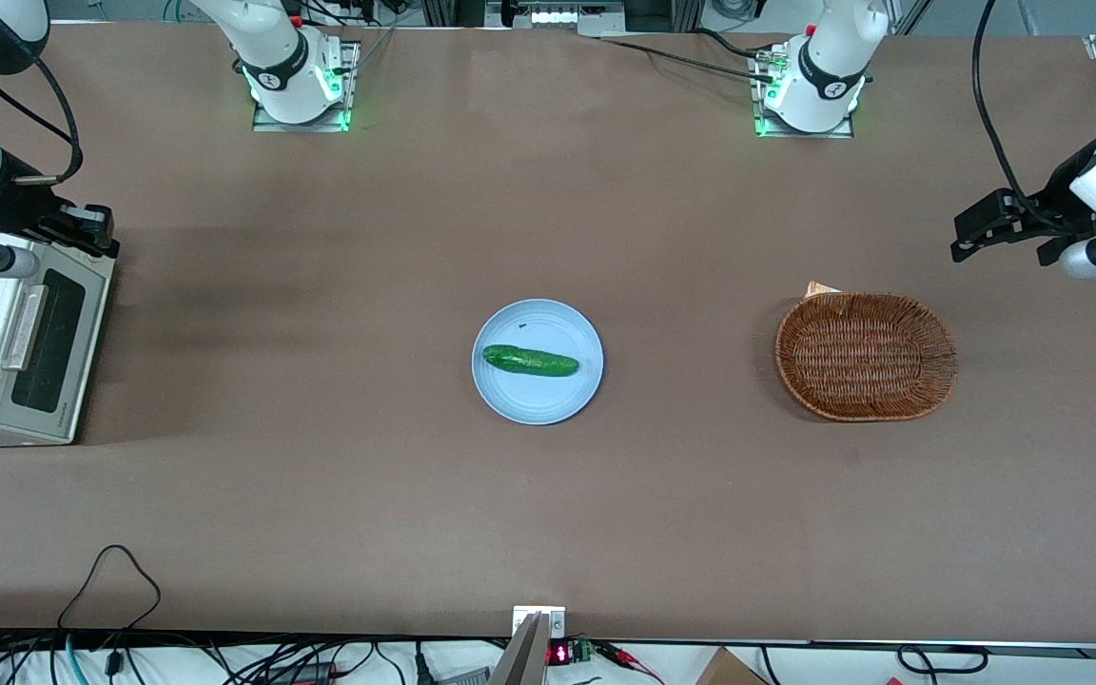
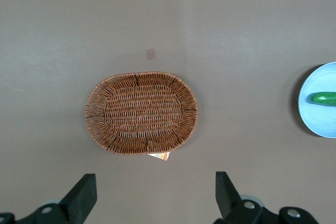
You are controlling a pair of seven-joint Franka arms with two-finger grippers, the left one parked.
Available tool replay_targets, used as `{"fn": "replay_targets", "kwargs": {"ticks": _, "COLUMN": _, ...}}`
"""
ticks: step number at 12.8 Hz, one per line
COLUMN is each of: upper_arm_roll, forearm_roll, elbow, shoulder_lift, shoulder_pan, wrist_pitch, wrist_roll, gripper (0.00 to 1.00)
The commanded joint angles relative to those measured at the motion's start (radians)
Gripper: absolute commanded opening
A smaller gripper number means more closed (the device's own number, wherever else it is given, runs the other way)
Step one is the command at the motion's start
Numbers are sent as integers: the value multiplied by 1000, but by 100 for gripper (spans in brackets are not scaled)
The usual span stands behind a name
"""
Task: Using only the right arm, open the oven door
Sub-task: 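Move the right gripper down to the toaster oven's door handle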
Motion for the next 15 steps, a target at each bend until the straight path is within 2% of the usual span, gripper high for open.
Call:
{"fn": "replay_targets", "kwargs": {"ticks": 1, "upper_arm_roll": 1, "forearm_roll": 1, "elbow": 24, "shoulder_lift": 10, "shoulder_pan": -7, "wrist_pitch": -29, "wrist_roll": -13, "gripper": 2}}
{"fn": "replay_targets", "kwargs": {"ticks": 4, "upper_arm_roll": 1, "forearm_roll": -20, "elbow": 26, "shoulder_lift": 10, "shoulder_pan": -4, "wrist_pitch": -63, "wrist_roll": -4, "gripper": 2}}
{"fn": "replay_targets", "kwargs": {"ticks": 7, "upper_arm_roll": 1, "forearm_roll": -126, "elbow": 52, "shoulder_lift": 34, "shoulder_pan": -5, "wrist_pitch": -135, "wrist_roll": 1, "gripper": 2}}
{"fn": "replay_targets", "kwargs": {"ticks": 9, "upper_arm_roll": 7, "forearm_roll": -276, "elbow": 52, "shoulder_lift": 69, "shoulder_pan": 5, "wrist_pitch": -164, "wrist_roll": 53, "gripper": 2}}
{"fn": "replay_targets", "kwargs": {"ticks": 11, "upper_arm_roll": 12, "forearm_roll": -377, "elbow": 50, "shoulder_lift": 105, "shoulder_pan": 47, "wrist_pitch": -170, "wrist_roll": 123, "gripper": 2}}
{"fn": "replay_targets", "kwargs": {"ticks": 15, "upper_arm_roll": 12, "forearm_roll": -727, "elbow": 38, "shoulder_lift": 246, "shoulder_pan": 87, "wrist_pitch": -213, "wrist_roll": 220, "gripper": 2}}
